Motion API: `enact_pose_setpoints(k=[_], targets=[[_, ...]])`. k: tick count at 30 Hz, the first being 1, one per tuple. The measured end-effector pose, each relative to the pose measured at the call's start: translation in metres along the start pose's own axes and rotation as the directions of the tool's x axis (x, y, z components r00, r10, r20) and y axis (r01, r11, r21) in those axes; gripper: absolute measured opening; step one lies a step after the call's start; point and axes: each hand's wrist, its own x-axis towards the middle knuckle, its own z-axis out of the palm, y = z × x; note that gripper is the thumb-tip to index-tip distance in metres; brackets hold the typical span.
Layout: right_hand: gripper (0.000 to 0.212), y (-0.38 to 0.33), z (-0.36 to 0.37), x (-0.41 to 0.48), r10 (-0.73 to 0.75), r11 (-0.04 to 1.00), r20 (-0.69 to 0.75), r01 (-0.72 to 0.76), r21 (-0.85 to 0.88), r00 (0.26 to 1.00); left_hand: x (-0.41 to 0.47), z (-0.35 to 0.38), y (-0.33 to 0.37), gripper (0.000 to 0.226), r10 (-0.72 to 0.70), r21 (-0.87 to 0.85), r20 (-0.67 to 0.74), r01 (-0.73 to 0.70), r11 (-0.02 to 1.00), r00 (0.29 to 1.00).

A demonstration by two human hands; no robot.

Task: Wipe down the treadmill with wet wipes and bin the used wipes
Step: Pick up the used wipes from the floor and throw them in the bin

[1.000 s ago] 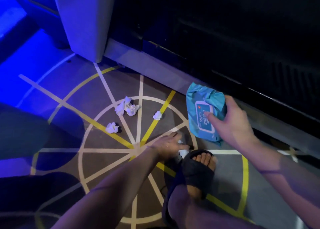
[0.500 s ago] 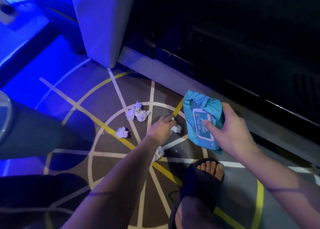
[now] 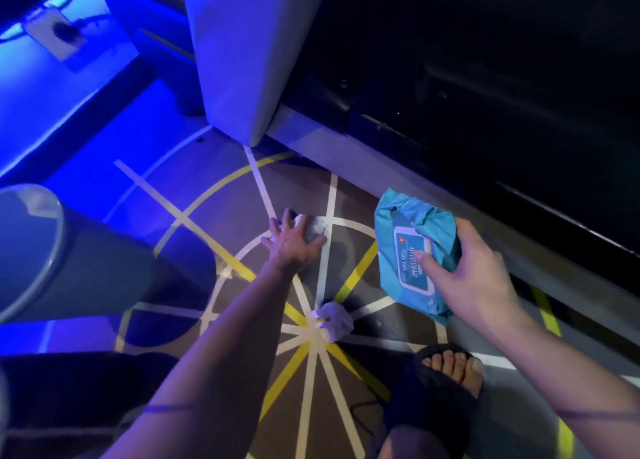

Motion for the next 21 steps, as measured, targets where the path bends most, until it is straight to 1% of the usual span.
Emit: enact_pose_setpoints(k=[2, 4, 5, 7, 8, 9, 10, 11, 12, 13, 15, 16, 17, 19, 21], targets=[[0.04, -0.001, 0.001, 0.002, -0.005, 1.0, -0.012, 0.006, 0.016, 1.0, -0.011, 0.007, -0.001, 0.065, 0.04, 0.049, -0.041, -0.038, 0.998, 0.998], [0.04, 0.0, 0.001, 0.004, -0.01, 1.0, -0.021, 0.01, 0.026, 1.0, -0.02, 0.013, -0.001, 0.057, 0.059, 0.113, -0.091, -0.049, 0.992, 0.994], [0.039, -0.001, 0.0, 0.005, -0.011, 0.999, -0.028, 0.012, 0.031, 1.0, -0.024, 0.015, -0.002, 0.052, 0.07, 0.11, -0.1, -0.059, 0.992, 0.992], [0.038, -0.001, -0.003, 0.004, -0.015, 0.999, -0.039, 0.017, 0.038, 0.999, -0.035, 0.016, -0.008, 0.044, 0.128, 0.009, -0.134, -0.128, 0.992, 0.983], [0.038, -0.002, -0.004, 0.004, -0.017, 0.999, -0.041, 0.019, 0.04, 0.999, -0.042, 0.015, -0.014, 0.038, 0.136, -0.065, -0.182, -0.15, 0.987, 0.974], [0.038, -0.003, -0.005, 0.002, -0.016, 0.999, -0.041, 0.018, 0.04, 0.999, -0.048, 0.012, -0.024, 0.033, 0.109, -0.126, -0.254, -0.145, 0.981, 0.961], [0.039, -0.004, -0.006, 0.001, -0.016, 0.999, -0.041, 0.018, 0.039, 0.999, -0.055, 0.007, -0.036, 0.03, 0.051, -0.156, -0.313, -0.105, 0.982, 0.948], [0.039, -0.005, -0.006, 0.0, -0.022, 0.999, -0.042, 0.023, 0.04, 0.999, -0.062, 0.004, -0.047, 0.03, -0.01, -0.156, -0.331, -0.044, 0.987, 0.944], [0.039, -0.006, -0.005, -0.002, -0.029, 0.999, -0.047, 0.031, 0.04, 0.999, -0.07, 0.001, -0.058, 0.032, -0.059, -0.126, -0.295, 0.022, 0.992, 0.954], [0.04, -0.007, -0.004, -0.001, -0.035, 0.999, -0.049, 0.037, 0.037, 0.998, -0.079, 0.0, -0.065, 0.035, -0.09, -0.072, -0.223, 0.076, 0.995, 0.971], [0.041, -0.01, -0.003, -0.005, -0.036, 0.999, -0.046, 0.037, 0.017, 0.998, -0.097, 0.005, -0.07, 0.041, -0.124, 0.028, -0.083, 0.127, 0.992, 0.989], [0.043, -0.012, 0.0, -0.009, -0.029, 1.0, -0.036, 0.029, 0.005, 0.999, -0.104, 0.011, -0.07, 0.042, -0.137, 0.024, -0.056, 0.138, 0.99, 0.989], [0.044, -0.014, 0.001, -0.013, -0.031, 0.999, -0.025, 0.031, -0.008, 0.999, -0.109, 0.016, -0.066, 0.041, -0.148, -0.005, -0.056, 0.148, 0.989, 0.987], [0.044, -0.014, 0.003, -0.019, -0.043, 0.999, -0.008, 0.042, -0.034, 0.999, -0.115, 0.024, -0.047, 0.037, -0.133, -0.113, -0.098, 0.122, 0.986, 0.986], [0.042, -0.012, 0.003, -0.023, -0.047, 0.998, -0.005, 0.047, -0.038, 0.999, -0.12, 0.028, -0.025, 0.032, -0.114, -0.323, -0.149, 0.061, 0.945, 0.982]])
